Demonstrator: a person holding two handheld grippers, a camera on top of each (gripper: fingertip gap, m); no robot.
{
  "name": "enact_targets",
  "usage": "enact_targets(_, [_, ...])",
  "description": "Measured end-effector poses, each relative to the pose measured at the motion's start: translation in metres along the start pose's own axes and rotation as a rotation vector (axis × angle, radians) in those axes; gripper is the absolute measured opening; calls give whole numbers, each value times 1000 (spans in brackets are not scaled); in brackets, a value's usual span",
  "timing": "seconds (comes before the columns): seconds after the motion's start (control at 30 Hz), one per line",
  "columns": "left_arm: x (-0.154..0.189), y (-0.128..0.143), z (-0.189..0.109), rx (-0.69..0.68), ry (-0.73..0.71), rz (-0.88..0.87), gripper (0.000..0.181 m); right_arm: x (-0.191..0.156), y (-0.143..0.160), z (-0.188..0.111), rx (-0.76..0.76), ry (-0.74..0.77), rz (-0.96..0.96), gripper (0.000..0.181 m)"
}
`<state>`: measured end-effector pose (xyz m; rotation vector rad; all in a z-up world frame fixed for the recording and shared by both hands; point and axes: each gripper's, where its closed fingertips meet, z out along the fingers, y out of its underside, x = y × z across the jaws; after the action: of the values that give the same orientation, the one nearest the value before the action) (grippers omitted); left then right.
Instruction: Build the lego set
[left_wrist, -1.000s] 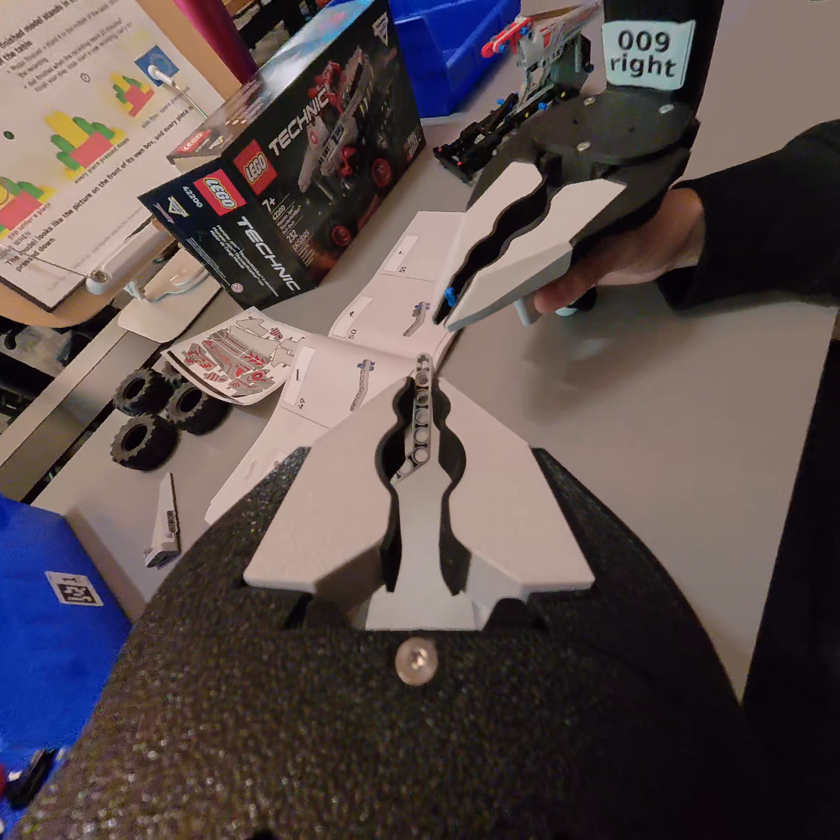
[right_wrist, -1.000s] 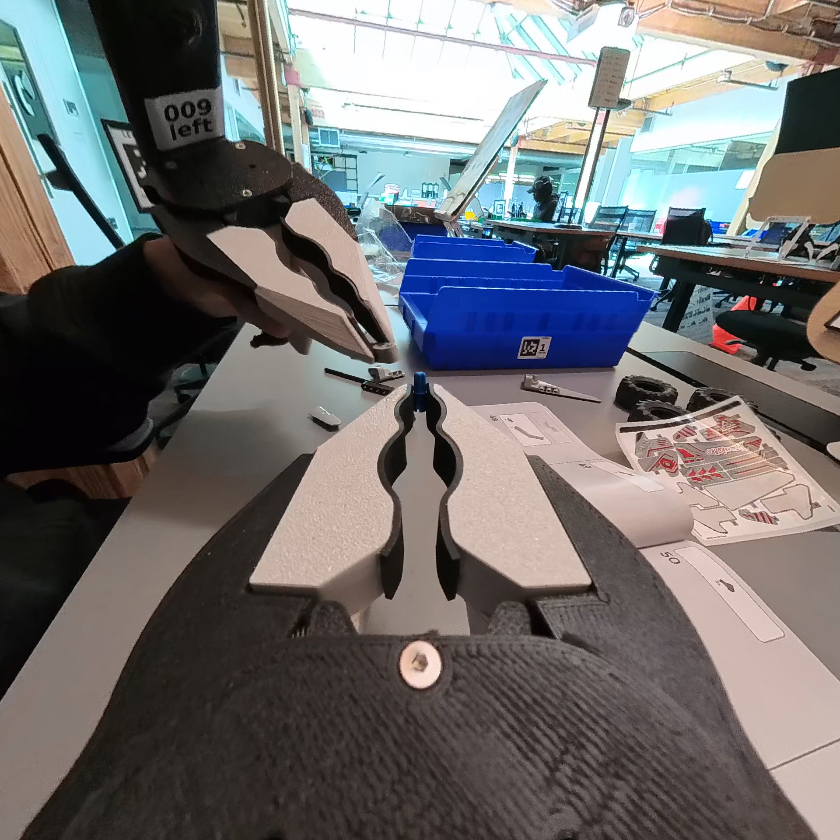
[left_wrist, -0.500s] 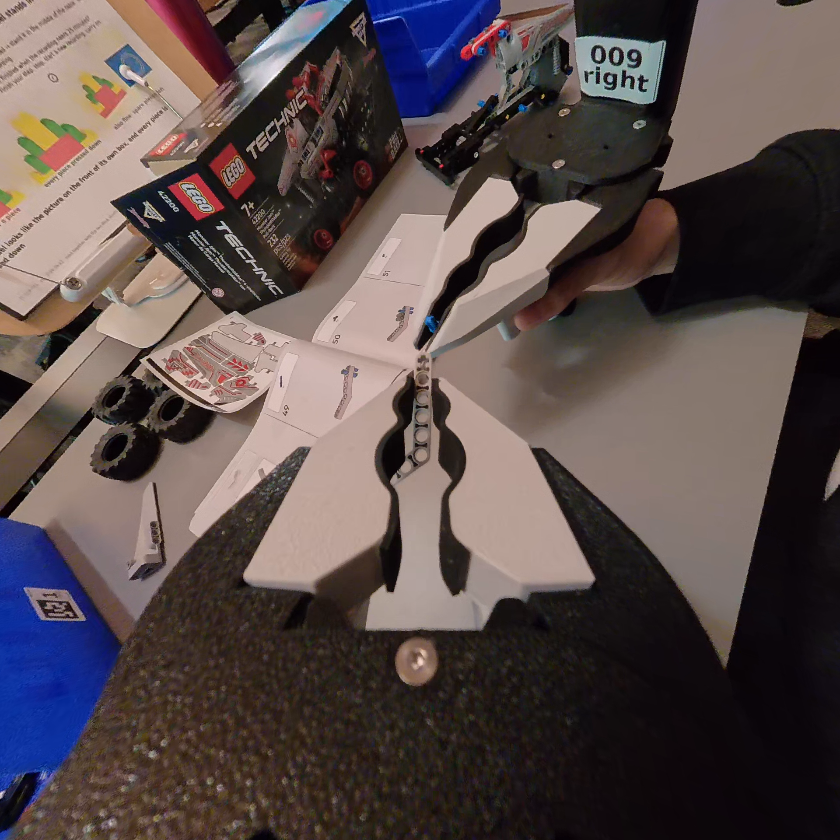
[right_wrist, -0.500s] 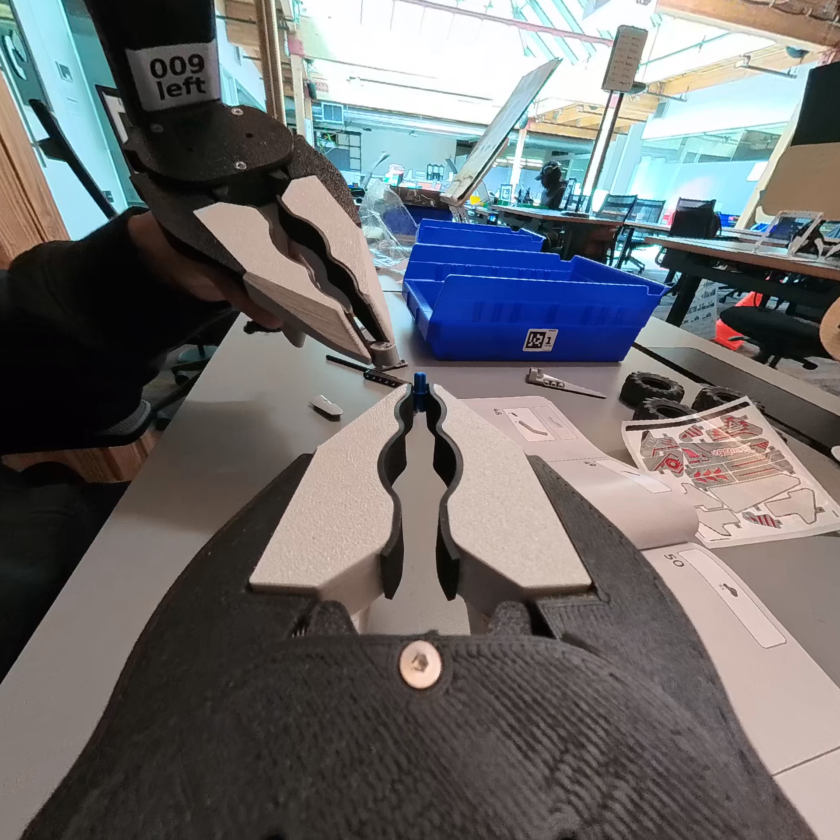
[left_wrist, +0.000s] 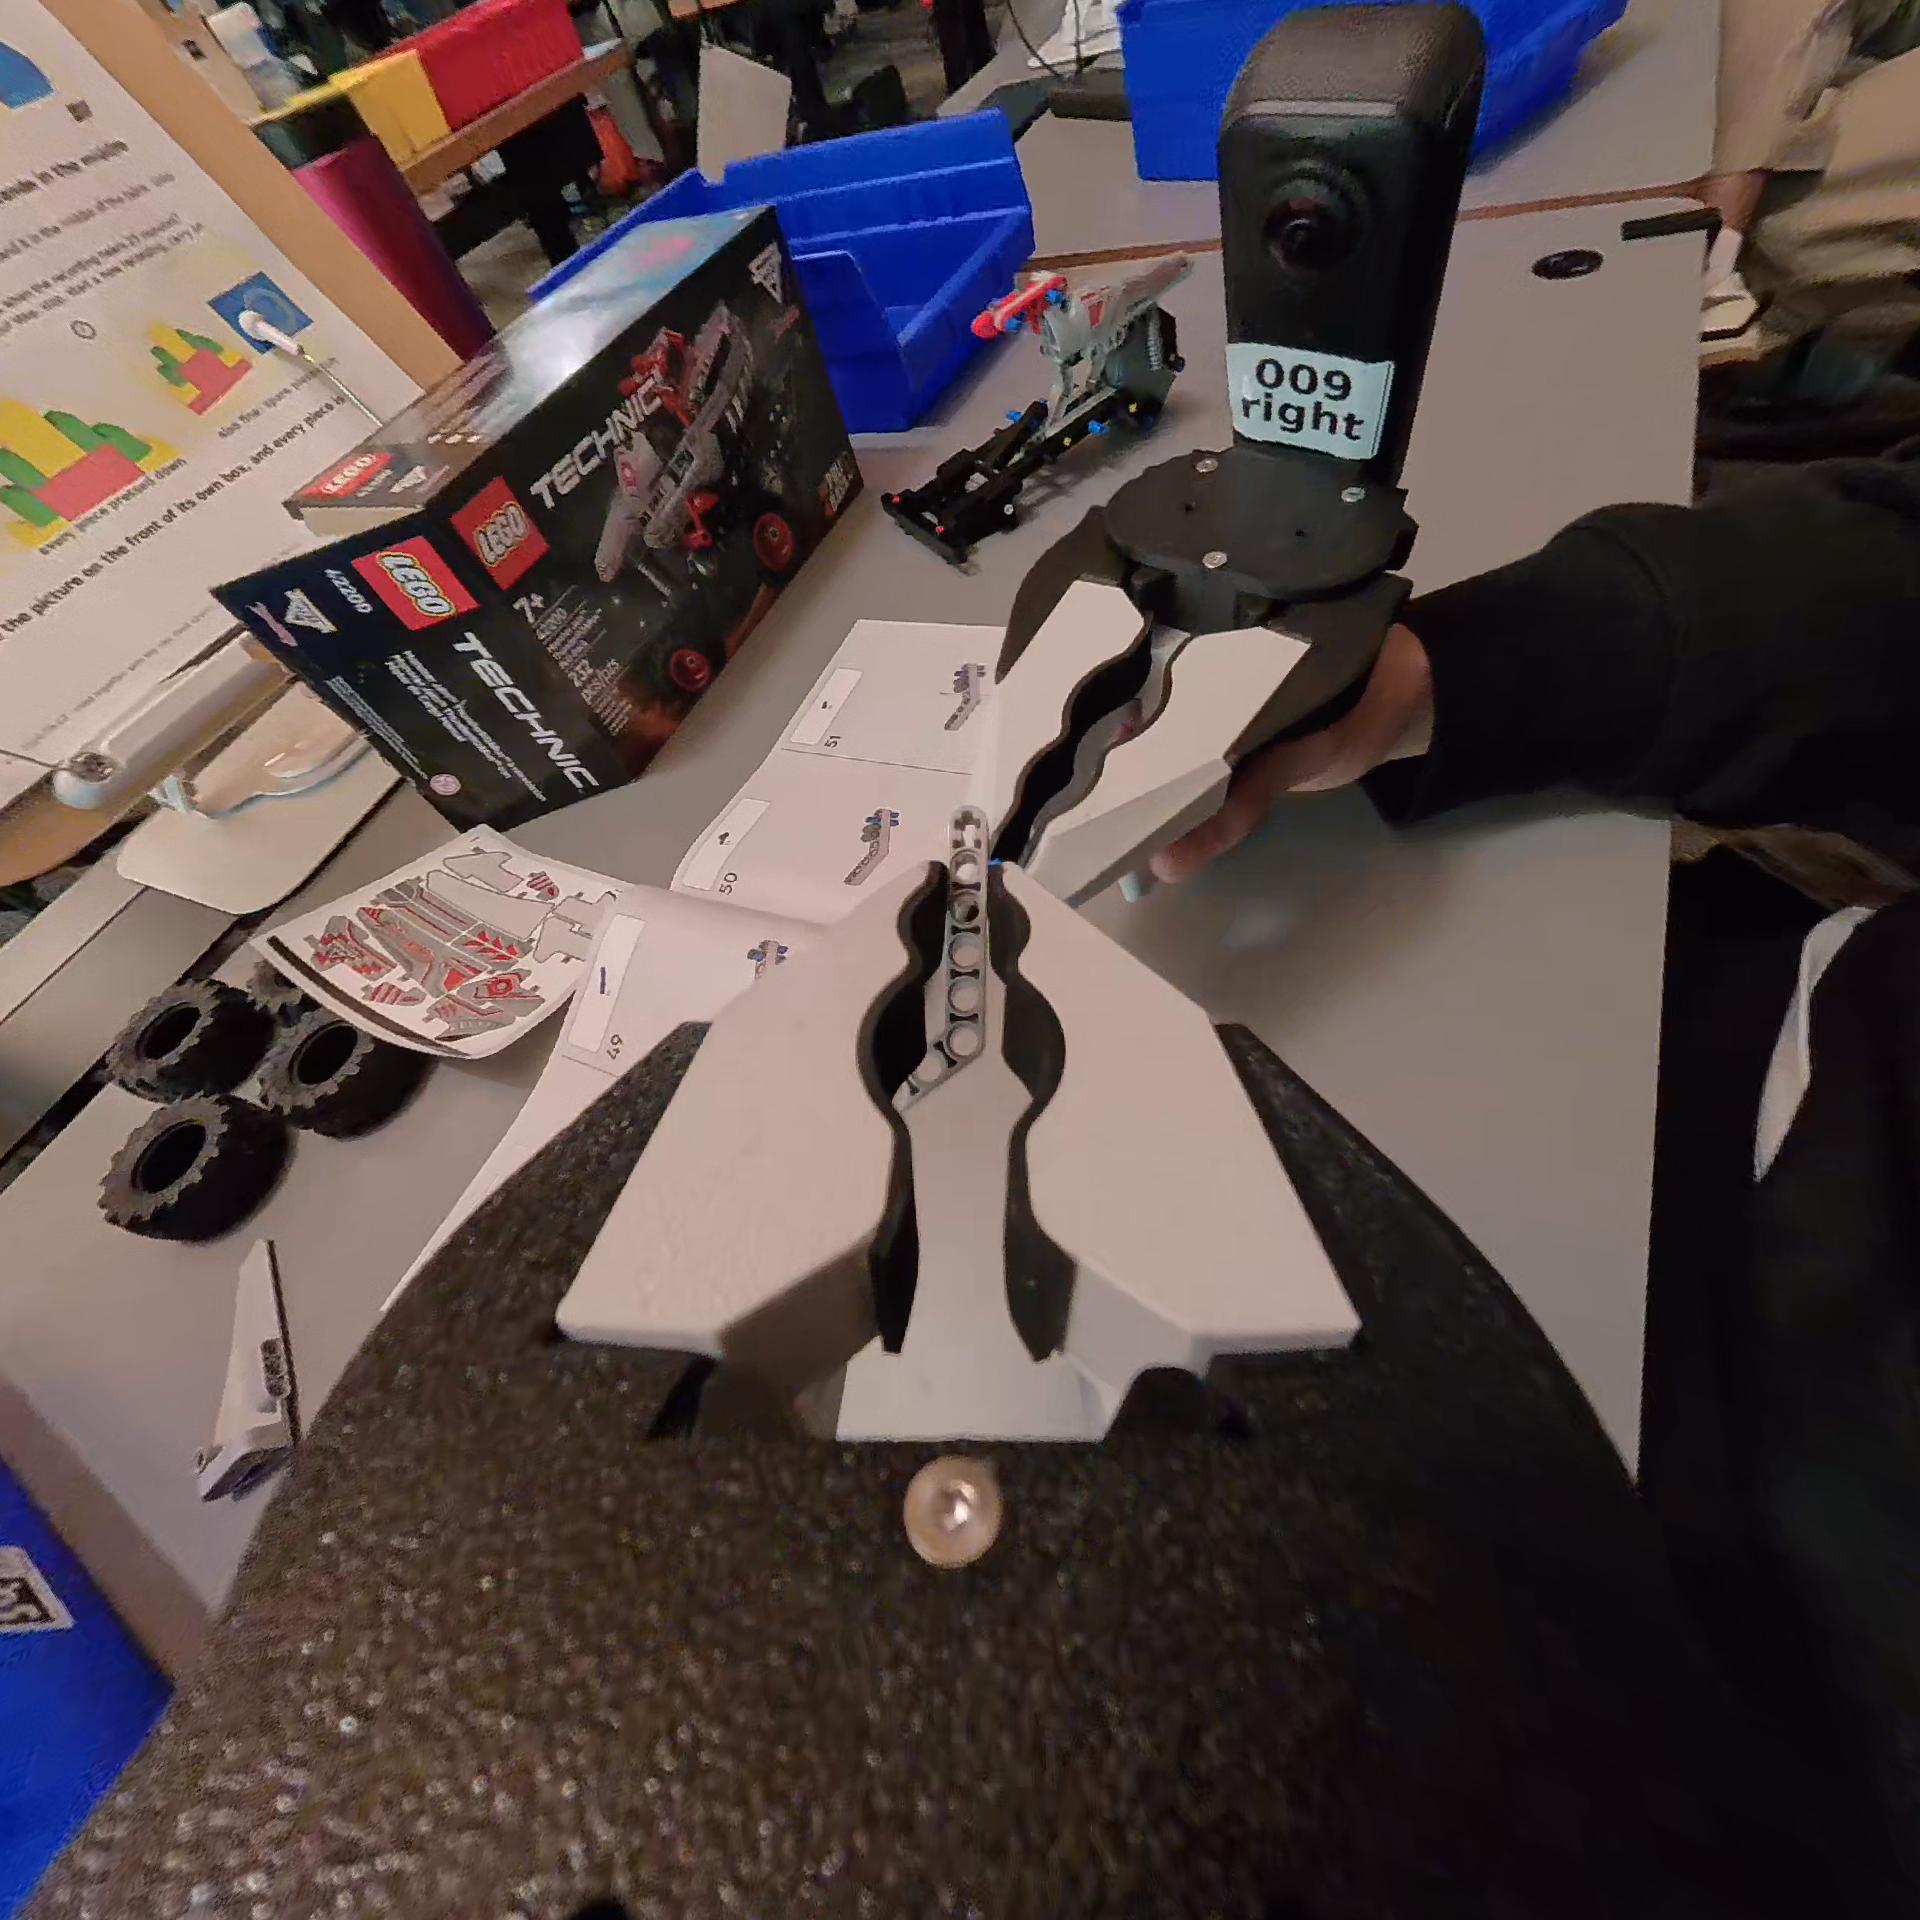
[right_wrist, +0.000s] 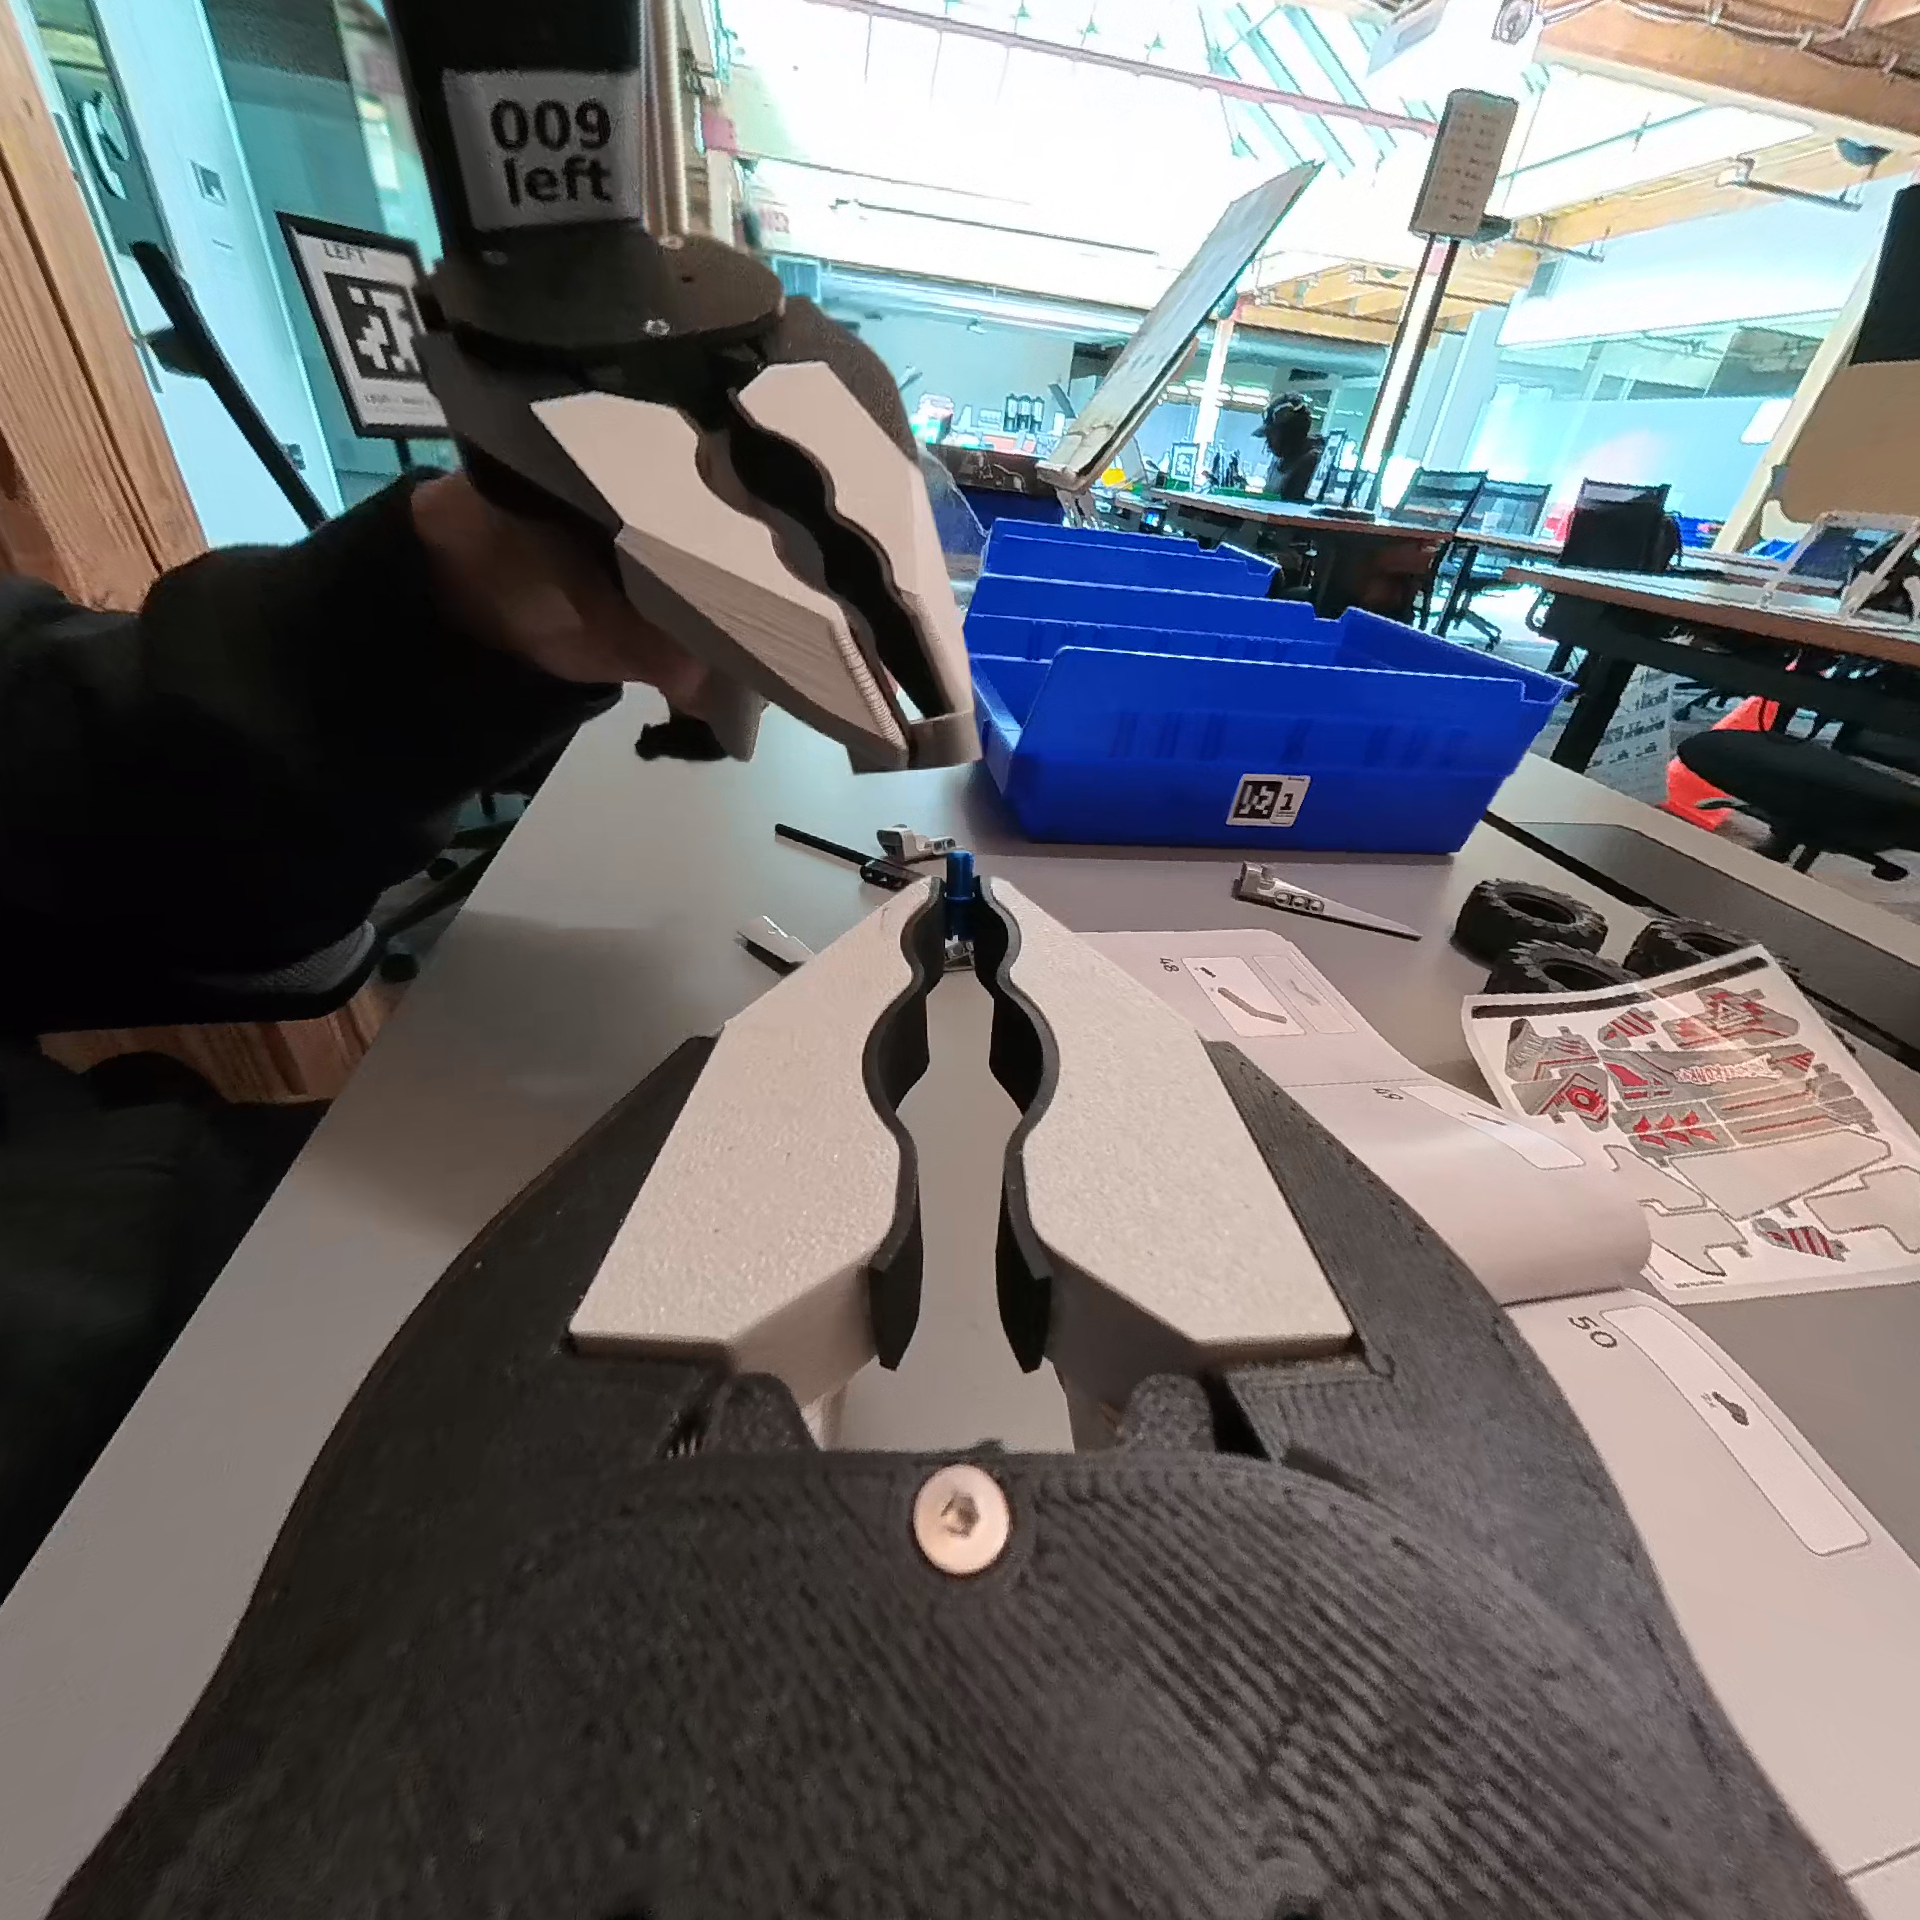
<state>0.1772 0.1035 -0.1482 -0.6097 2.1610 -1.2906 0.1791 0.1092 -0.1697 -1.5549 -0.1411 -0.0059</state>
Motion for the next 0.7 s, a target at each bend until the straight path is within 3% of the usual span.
enact_targets(0.7, [8,24,4,-117,70,-21,6,-7,11,7,-80,0,-72,3])
